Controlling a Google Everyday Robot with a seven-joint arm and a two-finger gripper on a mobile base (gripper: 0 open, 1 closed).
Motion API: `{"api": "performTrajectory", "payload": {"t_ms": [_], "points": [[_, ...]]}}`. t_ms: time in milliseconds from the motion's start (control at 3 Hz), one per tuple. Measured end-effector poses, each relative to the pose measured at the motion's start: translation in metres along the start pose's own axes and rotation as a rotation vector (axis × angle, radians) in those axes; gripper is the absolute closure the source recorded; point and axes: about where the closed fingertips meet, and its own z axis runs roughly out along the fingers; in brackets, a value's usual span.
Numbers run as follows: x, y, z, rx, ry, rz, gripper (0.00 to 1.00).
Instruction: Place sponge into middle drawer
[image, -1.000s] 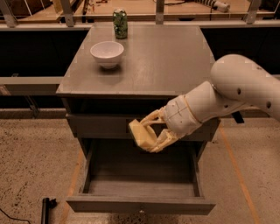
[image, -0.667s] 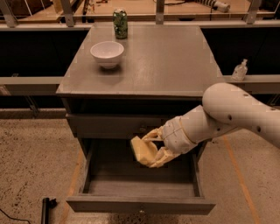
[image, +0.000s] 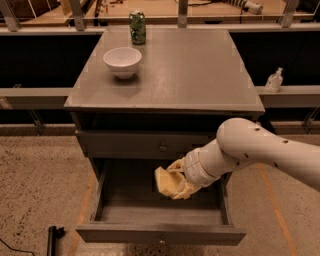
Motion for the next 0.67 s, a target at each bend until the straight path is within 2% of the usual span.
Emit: {"api": "performTrajectory", "payload": {"t_ms": [333, 667], "points": [[0.000, 0.000, 0.000, 0.000, 0.000, 0.000, 1.00], [0.046, -0.005, 0.026, 0.023, 0.037, 0.101, 1.00]]}}
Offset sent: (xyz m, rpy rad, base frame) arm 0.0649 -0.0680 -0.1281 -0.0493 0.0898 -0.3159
